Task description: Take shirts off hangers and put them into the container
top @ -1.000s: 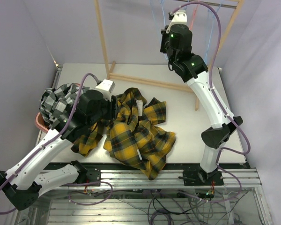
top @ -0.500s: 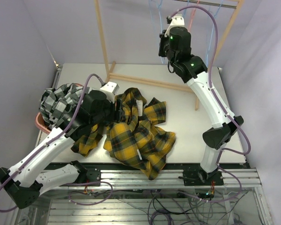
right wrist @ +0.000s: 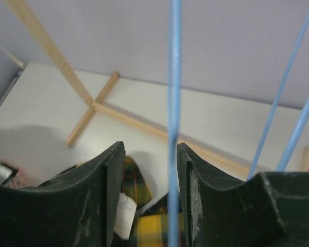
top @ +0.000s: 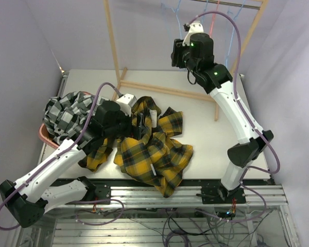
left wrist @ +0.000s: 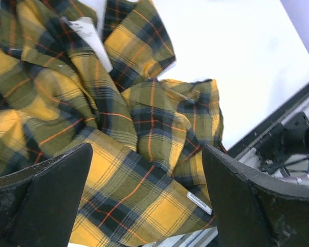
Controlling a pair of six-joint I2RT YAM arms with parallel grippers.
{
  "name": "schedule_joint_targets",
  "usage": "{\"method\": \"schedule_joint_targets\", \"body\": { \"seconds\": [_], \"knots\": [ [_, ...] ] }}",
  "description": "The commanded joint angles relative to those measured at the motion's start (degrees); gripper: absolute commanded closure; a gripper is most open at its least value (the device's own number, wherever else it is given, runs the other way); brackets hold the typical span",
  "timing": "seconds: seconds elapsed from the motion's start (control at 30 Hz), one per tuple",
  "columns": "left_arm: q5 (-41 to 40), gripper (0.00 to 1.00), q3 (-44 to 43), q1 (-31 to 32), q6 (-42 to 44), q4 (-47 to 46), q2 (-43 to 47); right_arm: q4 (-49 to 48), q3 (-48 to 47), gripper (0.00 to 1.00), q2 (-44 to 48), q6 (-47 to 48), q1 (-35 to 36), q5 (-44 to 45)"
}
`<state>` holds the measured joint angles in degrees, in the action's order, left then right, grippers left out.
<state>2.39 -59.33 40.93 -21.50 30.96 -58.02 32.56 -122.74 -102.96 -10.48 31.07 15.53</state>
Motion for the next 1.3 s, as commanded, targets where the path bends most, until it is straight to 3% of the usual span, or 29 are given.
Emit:
{"method": "schedule_joint_targets", "body": {
  "seconds": [0.0,0.17,0.27,0.37,0.5,0.63,0.77,0.87,0.97,1.07,1.1,1.13,1.17,1.27],
  "knots": [
    [13.6,0.0,4.6,-0.1,-1.0,-10.4,2.1,0.3,6.1,0.54,8.8,-0.8,-0.2,-5.9],
    [21.9,0.01,10.8,-0.1,-4.7,-20.2,0.6,-1.2,17.5,0.53,19.5,-1.8,-0.2,-9.9],
    [27.4,0.19,11.9,-0.1,-5.8,-23.3,-2.5,-1.7,23.7,0.54,24.8,-2.4,-0.1,-14.3],
    [26.8,0.2,12.1,0.5,-6.2,-23.8,-4.4,-0.8,29.4,0.55,28.7,-2.5,-0.1,-19.3],
    [12.5,0.05,8.8,4.5,-3.6,-13.7,-7.7,-1.2,39.2,0.58,35.6,-3.0,-0.1,-20.6],
    [-9.1,0.05,3.9,9.4,-4.2,-0.3,-13.3,-3.1,48.7,0.59,44.5,-4.9,-0.1,-18.8],
    [-24.8,0.02,1.8,15.3,-7.5,5.1,-16.1,-3.8,54.9,0.61,49.2,-7.5,-0.1,-19.5],
    [-29.9,0.01,4.2,17.5,-10.0,1.9,-15.2,-5.9,60.8,0.61,51.5,-8.8,-0.1,-22.9],
    [-29.9,0.0,10.6,17.3,-12.0,-9.7,-12.0,-5.6,64.1,0.61,53.0,-8.5,-0.1,-22.8],
    [-30.2,0.29,14.2,16.9,-12.9,-15.4,-10.0,-5.7,66.7,0.61,54.6,-8.5,-0.1,-22.6],
    [-31.9,0.29,13.8,16.9,-13.6,-14.5,-9.8,-5.8,67.3,0.62,55.0,-8.6,-0.1,-22.9],
    [-33.9,0.21,13.1,16.9,-14.0,-13.6,-9.8,-5.7,67.8,0.61,55.4,-8.5,-0.1,-23.2],
    [-36.5,0.04,12.3,16.9,-15.2,-11.5,-10.2,-5.7,68.2,0.61,55.7,-8.4,-0.1,-23.1],
    [-40.3,0.01,7.7,16.9,-16.9,-4.0,-14.2,-5.9,69.7,0.61,56.5,-7.8,-0.1,-22.6]
  ]
}}
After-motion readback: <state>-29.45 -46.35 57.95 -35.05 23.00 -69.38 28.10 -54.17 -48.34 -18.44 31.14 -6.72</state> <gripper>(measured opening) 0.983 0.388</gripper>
